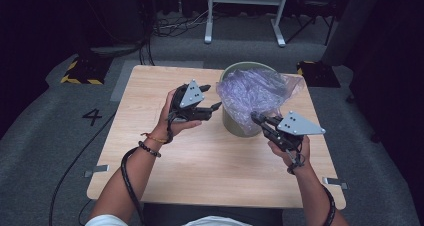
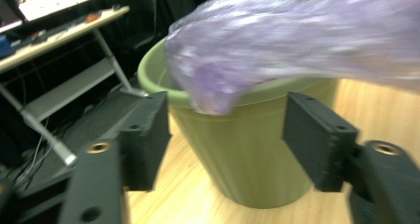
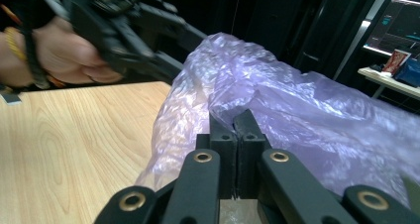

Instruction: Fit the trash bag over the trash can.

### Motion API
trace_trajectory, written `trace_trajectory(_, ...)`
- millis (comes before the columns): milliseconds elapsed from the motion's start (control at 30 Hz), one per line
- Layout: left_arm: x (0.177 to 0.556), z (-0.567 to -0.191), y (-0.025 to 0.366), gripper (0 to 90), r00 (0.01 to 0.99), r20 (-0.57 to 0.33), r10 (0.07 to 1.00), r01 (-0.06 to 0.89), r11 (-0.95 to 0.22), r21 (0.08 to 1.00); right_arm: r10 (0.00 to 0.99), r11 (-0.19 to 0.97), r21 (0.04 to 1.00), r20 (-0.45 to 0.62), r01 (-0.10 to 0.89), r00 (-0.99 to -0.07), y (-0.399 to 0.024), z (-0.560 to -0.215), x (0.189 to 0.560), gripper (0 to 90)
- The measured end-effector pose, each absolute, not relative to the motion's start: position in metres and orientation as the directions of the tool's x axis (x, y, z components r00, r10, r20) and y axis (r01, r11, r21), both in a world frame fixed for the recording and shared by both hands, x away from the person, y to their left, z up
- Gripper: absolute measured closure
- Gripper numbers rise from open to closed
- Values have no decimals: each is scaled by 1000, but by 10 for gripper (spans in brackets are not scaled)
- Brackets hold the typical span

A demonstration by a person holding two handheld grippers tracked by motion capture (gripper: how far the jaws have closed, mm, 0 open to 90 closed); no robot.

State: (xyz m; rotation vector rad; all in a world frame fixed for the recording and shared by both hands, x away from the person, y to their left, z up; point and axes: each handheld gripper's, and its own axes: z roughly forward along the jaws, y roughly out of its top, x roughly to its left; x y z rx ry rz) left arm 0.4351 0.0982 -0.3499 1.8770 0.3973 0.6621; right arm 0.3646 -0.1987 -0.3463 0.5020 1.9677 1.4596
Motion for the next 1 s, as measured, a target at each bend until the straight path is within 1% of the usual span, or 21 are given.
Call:
trace_trajectory(33,425,-350,96,244,815,268,514,-56,-391,919,632,323,944,-267,-67,-727,-196,-347,365,892)
trace_trajectory(133,411,-350,87,229,838,296,458,-96,-410,907,633,329,942,-270,-64,-725,-193,-347,366,885)
trace_trajectory(167,406,-350,81,229,841,310,442,-114,-416,902,632,331,941,-272,-65,-726,-193,-347,366,866)
trace_trajectory(233,401,-350,73,281,837,334,433,-134,-430,893,629,339,939,-277,-65,-727,-192,-348,366,837)
trace_trajectory(300,402,-349,68,301,840,335,427,-139,-427,893,624,349,935,-283,-65,-728,-192,-350,365,803)
trace_trajectory(333,402,-349,68,303,840,335,427,-139,-427,893,622,357,932,-289,-66,-728,-193,-351,365,781)
trace_trajectory(367,406,-348,65,295,850,317,422,-135,-407,903,617,365,929,-294,-65,-730,-193,-351,365,775)
trace_trajectory(433,409,-347,62,253,867,300,397,-134,-393,910,614,363,930,-292,-66,-733,-195,-352,364,758)
trace_trajectory(533,411,-349,54,250,858,325,398,-146,-418,897,609,350,935,-277,-61,-743,-197,-352,363,703)
trace_trajectory(567,411,-349,53,263,854,334,398,-152,-423,893,599,346,936,-271,-61,-753,-197,-352,362,687)
trace_trajectory(600,411,-350,50,305,846,345,407,-156,-429,890,595,344,937,-270,-63,-757,-197,-352,362,672)
trace_trajectory(633,412,-350,49,405,837,355,416,-158,-437,885,590,345,937,-269,-64,-761,-197,-352,361,662)
trace_trajectory(667,413,-350,47,452,827,362,431,-154,-445,882,586,346,936,-268,-63,-765,-197,-352,361,655)
trace_trajectory(700,414,-350,48,535,827,360,431,-153,-444,883,576,345,937,-265,-64,-773,-197,-352,360,639)
trace_trajectory(767,417,-351,50,715,802,377,464,-151,-453,879,571,345,936,-267,-69,-776,-196,-352,358,610)
trace_trajectory(800,418,-351,52,749,803,369,468,-146,-446,883,565,349,934,-272,-74,-779,-197,-352,356,601)
trace_trajectory(867,422,-352,58,857,793,358,493,-134,-432,892,565,354,932,-281,-81,-776,-199,-352,354,581)
trace_trajectory(900,424,-352,62,889,799,336,499,-121,-414,902,566,356,931,-285,-83,-774,-201,-352,352,577)
trace_trajectory(1000,429,-352,71,898,793,301,529,-89,-388,917,591,359,929,-300,-89,-749,-212,-353,347,555)
